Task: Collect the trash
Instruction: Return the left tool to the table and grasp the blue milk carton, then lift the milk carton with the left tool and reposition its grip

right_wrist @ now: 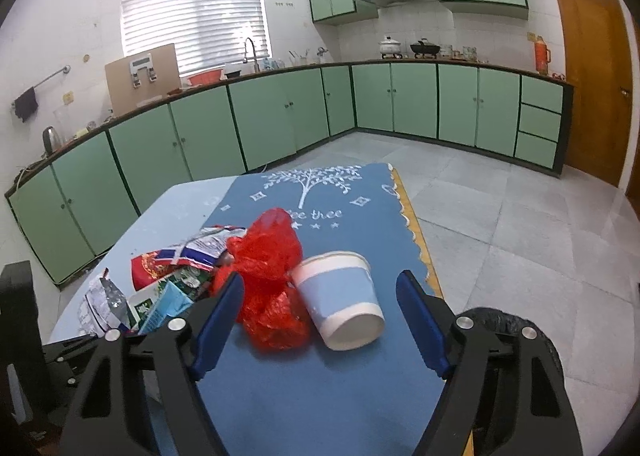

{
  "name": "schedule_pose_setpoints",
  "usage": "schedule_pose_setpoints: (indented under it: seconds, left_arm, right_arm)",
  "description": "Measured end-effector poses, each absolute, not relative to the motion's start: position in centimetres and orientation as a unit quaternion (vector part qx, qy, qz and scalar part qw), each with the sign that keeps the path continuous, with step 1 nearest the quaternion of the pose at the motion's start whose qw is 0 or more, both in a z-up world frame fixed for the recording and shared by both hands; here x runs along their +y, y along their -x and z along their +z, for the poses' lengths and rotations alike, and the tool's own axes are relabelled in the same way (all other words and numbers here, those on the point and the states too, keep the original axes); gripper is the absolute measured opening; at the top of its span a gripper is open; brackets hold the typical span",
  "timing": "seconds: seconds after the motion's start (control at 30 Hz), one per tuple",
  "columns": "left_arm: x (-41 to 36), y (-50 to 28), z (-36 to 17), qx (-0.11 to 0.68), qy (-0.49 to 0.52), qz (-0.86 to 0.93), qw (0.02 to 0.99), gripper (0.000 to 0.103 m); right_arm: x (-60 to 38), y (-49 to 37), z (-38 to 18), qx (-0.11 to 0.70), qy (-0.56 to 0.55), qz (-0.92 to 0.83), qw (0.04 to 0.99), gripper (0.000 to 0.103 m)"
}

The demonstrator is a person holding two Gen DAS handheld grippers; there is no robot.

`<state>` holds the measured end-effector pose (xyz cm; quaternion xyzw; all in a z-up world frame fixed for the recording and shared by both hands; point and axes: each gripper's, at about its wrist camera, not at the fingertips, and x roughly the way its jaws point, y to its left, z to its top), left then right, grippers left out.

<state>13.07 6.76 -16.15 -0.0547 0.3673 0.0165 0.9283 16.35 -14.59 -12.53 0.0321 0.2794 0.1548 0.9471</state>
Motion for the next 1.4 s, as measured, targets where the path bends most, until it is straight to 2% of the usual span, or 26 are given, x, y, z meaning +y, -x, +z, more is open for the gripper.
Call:
schedule_pose_setpoints:
  seconds: [0.03,0.13,0.17,0.2,0.23,0.27,0.4,0.6,0.63,0.67,0.87,1.1,1.2,1.23,1.3,1.33,1.37,1.4]
  left_arm:
    - [6.7,-13.2,-16.2,0.371,0.053,0.021,0.927,0.013]
    - [6.8,-13.5,-16.8,0.381,0.058,0.034,0.922,0.04]
    - [6.9,-13.5,-16.8,0.381,0.061,0.033,0.922,0.041]
    - [6.8,-13.6,-16.9,0.382,0.062,0.031,0.922,0.041]
    - [6.7,-13.7,-16.9,0.382,0.06,0.031,0.922,0.032]
    - [6.7,-13.7,-17.1,0.384,0.057,0.031,0.921,0.016]
    - [6.7,-13.7,-17.1,0.381,0.071,0.027,0.922,0.014]
    - [7.4,-12.4,-13.7,0.326,0.081,0.033,0.941,0.011]
    - [7.7,-12.5,-13.0,0.32,0.085,0.035,0.943,0.003]
    - [7.8,-12.6,-12.6,0.316,0.089,0.038,0.944,0.002]
    - [8.7,-13.5,-12.8,0.325,0.108,0.026,0.939,0.002]
    - [8.3,-12.6,-14.7,0.346,0.078,0.023,0.935,0.003]
    - [8.2,-12.2,-15.3,0.351,0.076,0.025,0.933,0.006]
    - [8.0,-12.2,-15.3,0.351,0.065,0.027,0.934,0.01]
    - [7.8,-12.1,-15.3,0.353,0.058,0.032,0.933,0.026]
    - [7.9,-12.0,-15.3,0.355,0.064,0.03,0.932,0.039]
    - [7.9,-11.9,-15.3,0.358,0.074,0.023,0.93,0.045]
    - [8.0,-11.7,-15.4,0.361,0.076,0.021,0.929,0.047]
  right_arm:
    - [-14.8,-16.4,-12.7,0.283,-0.035,0.153,0.946,0.077]
    - [-14.8,-16.5,-13.0,0.288,-0.037,0.151,0.945,0.077]
    - [-14.7,-16.5,-13.0,0.287,-0.035,0.151,0.945,0.077]
    - [-14.6,-16.6,-13.0,0.287,-0.034,0.152,0.945,0.077]
    - [-14.5,-16.6,-13.0,0.287,-0.032,0.153,0.945,0.077]
    - [-14.4,-16.7,-13.1,0.288,-0.032,0.153,0.945,0.077]
    - [-14.2,-16.7,-13.1,0.29,-0.03,0.158,0.943,0.076]
    - [-13.0,-17.5,-12.7,0.29,-0.019,0.173,0.941,0.071]
    - [-12.7,-17.6,-12.7,0.29,-0.018,0.176,0.941,0.071]
    - [-12.3,-17.9,-12.7,0.289,-0.015,0.18,0.94,0.071]
    - [-10.6,-19.9,-13.6,0.307,-0.012,0.193,0.932,0.07]
    - [-10.3,-20.1,-14.5,0.319,-0.012,0.198,0.927,0.07]
    - [-9.9,-20.2,-14.6,0.319,-0.005,0.201,0.926,0.07]
    - [-9.9,-20.2,-14.5,0.318,-0.004,0.2,0.927,0.07]
    - [-10.1,-20.3,-14.5,0.319,-0.005,0.198,0.927,0.07]
    - [-10.2,-20.3,-14.5,0.319,-0.007,0.197,0.927,0.07]
    - [-10.3,-20.3,-14.5,0.318,-0.009,0.196,0.927,0.07]
    - [-10.3,-20.3,-14.4,0.318,-0.009,0.196,0.928,0.07]
